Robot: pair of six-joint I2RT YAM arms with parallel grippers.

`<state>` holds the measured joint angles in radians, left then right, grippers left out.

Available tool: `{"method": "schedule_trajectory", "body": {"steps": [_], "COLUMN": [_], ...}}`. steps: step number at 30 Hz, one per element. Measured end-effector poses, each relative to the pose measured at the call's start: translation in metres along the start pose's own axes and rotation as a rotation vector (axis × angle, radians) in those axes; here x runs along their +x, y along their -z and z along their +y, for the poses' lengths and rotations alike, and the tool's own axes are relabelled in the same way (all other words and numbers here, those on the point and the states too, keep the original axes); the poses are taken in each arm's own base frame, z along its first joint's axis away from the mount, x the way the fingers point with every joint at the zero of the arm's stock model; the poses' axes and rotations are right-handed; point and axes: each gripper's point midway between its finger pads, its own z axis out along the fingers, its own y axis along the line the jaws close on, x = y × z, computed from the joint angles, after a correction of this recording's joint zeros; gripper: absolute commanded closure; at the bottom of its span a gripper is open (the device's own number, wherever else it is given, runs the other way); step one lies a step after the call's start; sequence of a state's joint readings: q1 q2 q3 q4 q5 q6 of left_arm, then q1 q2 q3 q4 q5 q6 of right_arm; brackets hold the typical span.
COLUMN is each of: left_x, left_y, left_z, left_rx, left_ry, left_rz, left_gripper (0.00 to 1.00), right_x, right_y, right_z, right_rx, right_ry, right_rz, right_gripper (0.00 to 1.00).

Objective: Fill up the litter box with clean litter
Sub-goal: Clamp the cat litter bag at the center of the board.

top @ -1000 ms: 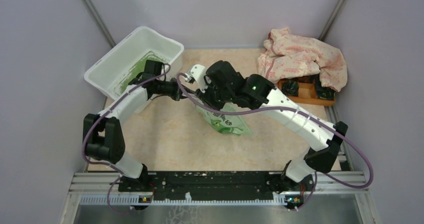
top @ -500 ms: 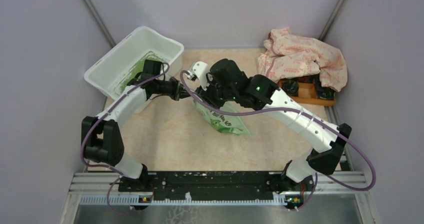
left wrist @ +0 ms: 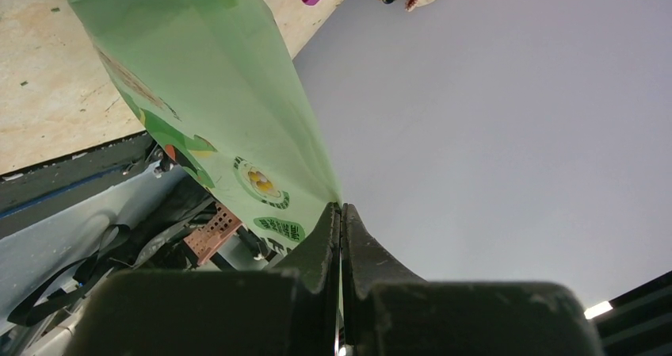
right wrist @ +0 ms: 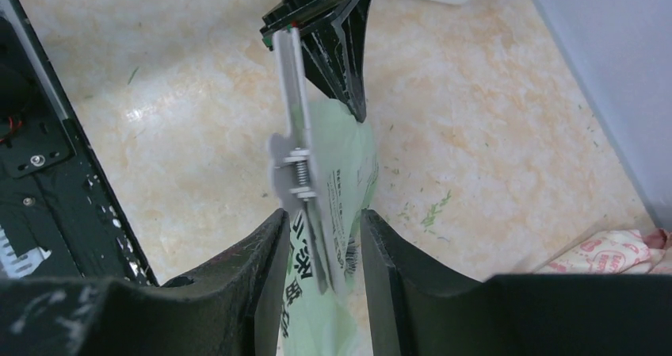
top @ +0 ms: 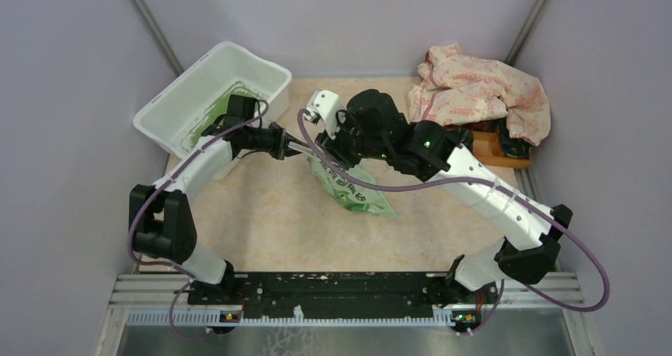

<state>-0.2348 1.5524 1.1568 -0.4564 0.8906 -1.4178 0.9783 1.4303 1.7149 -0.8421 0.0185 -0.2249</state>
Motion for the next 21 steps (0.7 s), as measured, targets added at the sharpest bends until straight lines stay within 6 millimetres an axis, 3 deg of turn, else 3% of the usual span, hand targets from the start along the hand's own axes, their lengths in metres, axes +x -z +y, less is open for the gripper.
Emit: {"method": "schedule_trajectory", "body": {"steps": [8,12,15,21], "left_x": [-0.001,-0.003,-0.004,-0.005], "left_y": [-0.001,-0.003,-0.003,-0.004], "left_z": [0.000,0.001,0.002,0.002], "left_rx": [-0.002,-0.006,-0.008,-0.009], "left_ry": [0.010,0.018,0.022,0.024], "left_rz": [0.000,0.001,0.000,0.000], "left_gripper": [1.00,1.00,1.00,1.00], "right_x": [-0.011,-0.014,-0.014,-0.016], "right_y": [0.008,0.007,0.005,0.005], "right_z": [-0.003,0.005,0.010,0.024], "right_rx": [0.007,-0.037,-0.063,-0.095], "right_ry": [0.020,0.037,0.048,0.103], "right_rz": [-0.048,-0.066,-0.069,-0.073], "right_gripper": [0.60,0.53,0.40,0.38]}}
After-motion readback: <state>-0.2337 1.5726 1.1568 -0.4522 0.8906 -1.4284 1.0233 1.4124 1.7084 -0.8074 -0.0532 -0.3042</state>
